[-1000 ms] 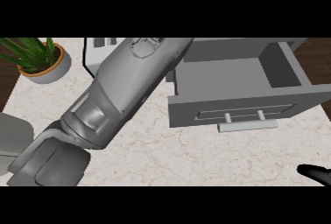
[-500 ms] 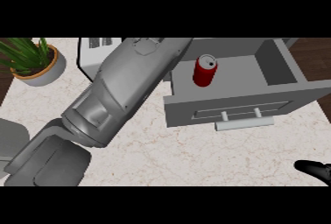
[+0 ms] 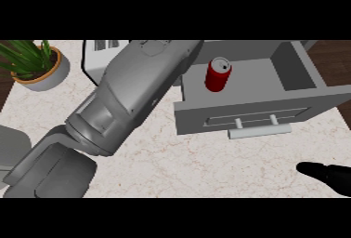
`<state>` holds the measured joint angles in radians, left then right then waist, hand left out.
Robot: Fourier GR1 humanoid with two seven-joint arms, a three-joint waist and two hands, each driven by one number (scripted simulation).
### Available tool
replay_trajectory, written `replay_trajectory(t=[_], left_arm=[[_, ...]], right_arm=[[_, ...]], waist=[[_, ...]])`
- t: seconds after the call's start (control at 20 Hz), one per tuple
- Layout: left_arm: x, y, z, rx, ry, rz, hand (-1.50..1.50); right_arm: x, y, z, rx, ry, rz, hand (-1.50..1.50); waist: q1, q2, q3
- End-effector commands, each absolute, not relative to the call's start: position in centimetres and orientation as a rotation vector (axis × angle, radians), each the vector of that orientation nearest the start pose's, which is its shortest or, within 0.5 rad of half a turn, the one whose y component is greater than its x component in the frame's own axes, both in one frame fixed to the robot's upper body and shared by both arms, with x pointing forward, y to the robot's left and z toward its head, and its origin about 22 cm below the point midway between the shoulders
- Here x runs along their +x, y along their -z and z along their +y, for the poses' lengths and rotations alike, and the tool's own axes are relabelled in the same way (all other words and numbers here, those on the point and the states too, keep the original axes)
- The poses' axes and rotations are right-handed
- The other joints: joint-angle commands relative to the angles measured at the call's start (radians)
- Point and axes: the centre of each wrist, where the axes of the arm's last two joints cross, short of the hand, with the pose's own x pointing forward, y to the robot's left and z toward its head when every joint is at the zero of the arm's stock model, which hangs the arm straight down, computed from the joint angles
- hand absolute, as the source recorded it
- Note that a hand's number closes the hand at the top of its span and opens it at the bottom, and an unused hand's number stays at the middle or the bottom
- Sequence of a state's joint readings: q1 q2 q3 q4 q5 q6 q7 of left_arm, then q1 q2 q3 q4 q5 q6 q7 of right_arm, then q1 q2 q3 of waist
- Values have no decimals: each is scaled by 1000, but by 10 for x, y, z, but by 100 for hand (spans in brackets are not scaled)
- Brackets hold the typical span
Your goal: Pick up the can, place it into the drawer and close the drawer
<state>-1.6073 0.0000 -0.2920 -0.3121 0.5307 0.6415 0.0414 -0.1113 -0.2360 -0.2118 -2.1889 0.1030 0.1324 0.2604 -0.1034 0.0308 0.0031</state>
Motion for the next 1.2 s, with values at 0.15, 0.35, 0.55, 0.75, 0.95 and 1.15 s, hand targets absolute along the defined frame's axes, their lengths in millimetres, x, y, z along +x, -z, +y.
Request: replay_trajectory(t=[0.15,0.35,0.55,0.75,0.95,1.15], left_arm=[[435,-261,-21,44,-27,-1719,-150],[435,-252,-18,12,-7,-1719,-150],[436,-251,-18,56,2,-1736,-150],[437,-250,-19,82,19,-1724,-150],[446,-265,0,52,18,-1740,-150],[442,-258,-8,38,9,-1718,-150]], right_arm=[[231,-185,-273,-598,-530,-1985,-150],[250,-174,-261,-736,-642,-1944,-150],[272,-155,-240,-782,-768,-1919,-150],[296,-143,-229,-833,-858,-1857,-150],[314,-106,-211,-927,-923,-1819,-150],[342,-91,-201,-982,-994,-1780,-150]], waist=[[26,7,-1],[64,-7,-2],[64,-5,-1],[74,-13,-1],[100,-10,-2],[109,-18,-2]])
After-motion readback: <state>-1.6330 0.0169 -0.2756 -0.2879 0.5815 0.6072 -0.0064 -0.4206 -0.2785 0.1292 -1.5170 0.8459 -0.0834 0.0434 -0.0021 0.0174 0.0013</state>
